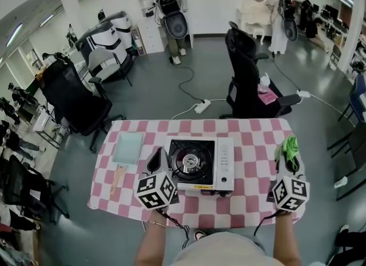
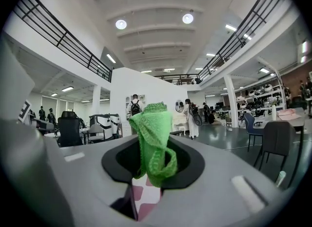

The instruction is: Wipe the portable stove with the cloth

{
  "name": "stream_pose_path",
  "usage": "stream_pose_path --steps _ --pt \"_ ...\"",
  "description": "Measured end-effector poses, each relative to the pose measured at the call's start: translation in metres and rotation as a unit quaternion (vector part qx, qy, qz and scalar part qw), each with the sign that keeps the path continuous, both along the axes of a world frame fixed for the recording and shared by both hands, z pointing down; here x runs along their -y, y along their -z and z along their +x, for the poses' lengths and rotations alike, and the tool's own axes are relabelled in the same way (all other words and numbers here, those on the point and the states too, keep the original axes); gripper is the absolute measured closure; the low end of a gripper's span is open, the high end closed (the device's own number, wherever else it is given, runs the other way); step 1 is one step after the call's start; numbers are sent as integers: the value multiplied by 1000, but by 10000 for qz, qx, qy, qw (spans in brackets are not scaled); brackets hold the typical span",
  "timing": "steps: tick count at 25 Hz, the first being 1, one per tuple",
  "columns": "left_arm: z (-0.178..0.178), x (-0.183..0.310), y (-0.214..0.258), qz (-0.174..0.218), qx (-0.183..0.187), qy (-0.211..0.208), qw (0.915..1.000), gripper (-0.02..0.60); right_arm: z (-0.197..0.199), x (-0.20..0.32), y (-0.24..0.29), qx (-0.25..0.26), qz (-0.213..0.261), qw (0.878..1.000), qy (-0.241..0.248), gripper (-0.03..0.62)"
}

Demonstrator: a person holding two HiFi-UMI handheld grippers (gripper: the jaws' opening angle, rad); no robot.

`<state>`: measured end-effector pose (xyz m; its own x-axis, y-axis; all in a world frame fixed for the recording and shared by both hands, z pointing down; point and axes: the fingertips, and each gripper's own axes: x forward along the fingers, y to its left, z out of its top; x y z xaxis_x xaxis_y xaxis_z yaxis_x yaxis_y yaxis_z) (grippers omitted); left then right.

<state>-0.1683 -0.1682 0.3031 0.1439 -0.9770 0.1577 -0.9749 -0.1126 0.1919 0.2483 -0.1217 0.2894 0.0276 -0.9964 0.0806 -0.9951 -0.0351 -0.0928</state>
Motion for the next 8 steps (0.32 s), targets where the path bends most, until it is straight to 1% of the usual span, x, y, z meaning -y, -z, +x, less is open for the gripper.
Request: stream_pose_path --steps 8 --pt "-6 2 -1 -6 -35 9 10000 581 -8 4 3 -22 2 10000 19 490"
